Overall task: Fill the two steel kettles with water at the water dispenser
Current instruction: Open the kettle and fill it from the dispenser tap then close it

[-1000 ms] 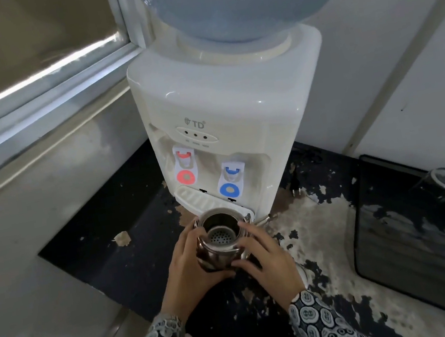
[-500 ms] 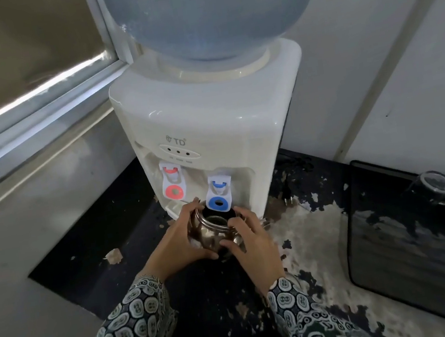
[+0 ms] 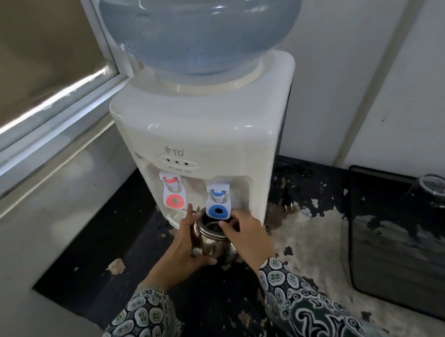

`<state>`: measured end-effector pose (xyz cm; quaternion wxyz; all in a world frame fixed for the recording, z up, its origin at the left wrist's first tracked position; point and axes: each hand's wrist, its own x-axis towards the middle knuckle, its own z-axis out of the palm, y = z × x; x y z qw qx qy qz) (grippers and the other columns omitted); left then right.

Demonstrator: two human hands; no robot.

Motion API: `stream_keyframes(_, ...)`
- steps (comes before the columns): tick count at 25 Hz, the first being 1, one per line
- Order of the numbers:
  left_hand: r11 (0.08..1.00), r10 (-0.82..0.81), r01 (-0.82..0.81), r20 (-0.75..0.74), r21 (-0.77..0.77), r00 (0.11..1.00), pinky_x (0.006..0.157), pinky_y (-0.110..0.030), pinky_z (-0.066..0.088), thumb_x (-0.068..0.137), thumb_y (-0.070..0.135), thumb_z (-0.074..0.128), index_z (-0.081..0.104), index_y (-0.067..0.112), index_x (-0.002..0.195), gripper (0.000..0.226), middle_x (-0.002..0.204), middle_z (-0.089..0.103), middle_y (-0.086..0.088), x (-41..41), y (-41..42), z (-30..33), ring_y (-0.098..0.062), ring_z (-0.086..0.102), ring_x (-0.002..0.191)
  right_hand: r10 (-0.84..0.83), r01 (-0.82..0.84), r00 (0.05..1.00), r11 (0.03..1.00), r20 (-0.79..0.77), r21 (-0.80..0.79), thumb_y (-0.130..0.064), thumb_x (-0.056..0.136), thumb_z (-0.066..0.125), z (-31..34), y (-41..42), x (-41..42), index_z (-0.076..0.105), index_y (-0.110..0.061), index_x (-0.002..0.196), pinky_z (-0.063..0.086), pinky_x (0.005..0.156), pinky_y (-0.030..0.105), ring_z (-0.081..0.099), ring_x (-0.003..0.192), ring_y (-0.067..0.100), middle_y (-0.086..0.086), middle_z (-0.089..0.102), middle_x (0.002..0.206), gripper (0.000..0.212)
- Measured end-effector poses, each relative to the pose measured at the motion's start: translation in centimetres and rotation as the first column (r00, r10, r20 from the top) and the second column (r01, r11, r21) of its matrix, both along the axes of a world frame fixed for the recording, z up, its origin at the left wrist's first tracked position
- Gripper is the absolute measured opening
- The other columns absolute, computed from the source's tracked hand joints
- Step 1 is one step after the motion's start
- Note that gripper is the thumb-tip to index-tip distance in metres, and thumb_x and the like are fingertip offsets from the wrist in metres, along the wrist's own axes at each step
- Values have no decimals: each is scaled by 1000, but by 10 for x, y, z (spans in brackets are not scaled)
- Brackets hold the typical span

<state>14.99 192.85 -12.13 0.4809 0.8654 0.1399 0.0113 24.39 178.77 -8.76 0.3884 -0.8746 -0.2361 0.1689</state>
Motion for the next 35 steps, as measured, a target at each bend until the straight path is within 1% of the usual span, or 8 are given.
stream_keyframes(6, 987, 46, -57, 77, 147, 996, 120, -43, 6, 87, 25, 60, -28, 38, 132, 100, 145, -36, 20, -9, -35, -17, 5, -36, 131, -101, 107, 993, 990, -62, 91, -28, 96, 44, -6, 9, -4, 54, -11, 89, 44, 69, 32, 56, 79, 20, 8, 61, 88, 21)
stream_keyframes(9, 945, 184, -210, 124, 251, 975, 109, -18, -19, 74, 48, 69, -25, 27, 135, 114, 150, -24, 6, 0, -51, -17, -7, -28, 136, -152, 161, 986, 977, -73, 137, -26, 96, 44, -5, 11, -6, 45, -16, 78, 36, 66, 28, 51, 74, 17, 4, 55, 79, 21)
stream_keyframes(12, 918, 286, -328, 201, 222, 937, 106, -11, -14, 67, 47, 74, -10, 23, 139, 113, 151, -4, 5, 2, -59, -19, -8, -10, 140, -179, 192, 980, 964, -83, 183, -24, 95, 46, -5, 12, -14, 45, -17, 78, 42, 74, 35, 53, 83, 22, 3, 53, 83, 19)
stream_keyframes(17, 934, 258, -296, 195, 201, 946, 115, -30, 1, 70, 34, 75, -7, 20, 140, 109, 154, 3, -5, 4, -50, -19, -22, 1, 144, -200, 264, 955, 909, -221, 321, -21, 94, 48, 2, 8, -31, 50, -16, 82, 39, 89, 32, 49, 103, 26, 7, 52, 106, 13)
stream_keyframes(22, 931, 269, -299, 163, 209, 949, 114, -32, 6, 65, 54, 64, -3, 14, 146, 113, 155, 4, -6, 6, -50, -17, -23, 3, 144, -74, 242, 942, 826, -329, 509, -24, 97, 41, 20, 0, -40, 61, -9, 98, 42, 102, 41, 53, 110, 20, 10, 53, 118, 25)
stream_keyframes(28, 913, 317, -342, 142, 221, 938, 114, -37, 5, 61, 43, 80, -4, 11, 145, 123, 152, 7, -11, 16, -52, -9, -25, 5, 142, -5, 57, 992, 913, -128, 403, -23, 94, 47, 13, -24, -29, 54, -18, 100, 45, 94, 30, 52, 102, 15, 3, 52, 110, 11)
stream_keyframes(31, 917, 326, -353, 158, 188, 932, 114, -35, 5, 62, 36, 80, -2, 12, 145, 119, 151, 8, -8, 16, -53, -7, -19, 4, 139, 41, -58, 996, 968, 75, 244, -9, 90, 50, -15, -35, -34, 47, -22, 122, 42, 103, 31, 47, 120, 12, -7, 42, 134, 35)
stream_keyframes(35, 932, 326, -340, 115, 127, 938, 115, -34, 10, 61, 33, 82, 0, 18, 145, 118, 149, 10, -3, 14, -49, -5, -19, 3, 138, 93, -127, 983, 967, 157, 221, -4, 88, 49, -35, -39, -43, 34, -40, 132, 34, 98, 8, 10, 129, -23, -27, 8, 149, 59)
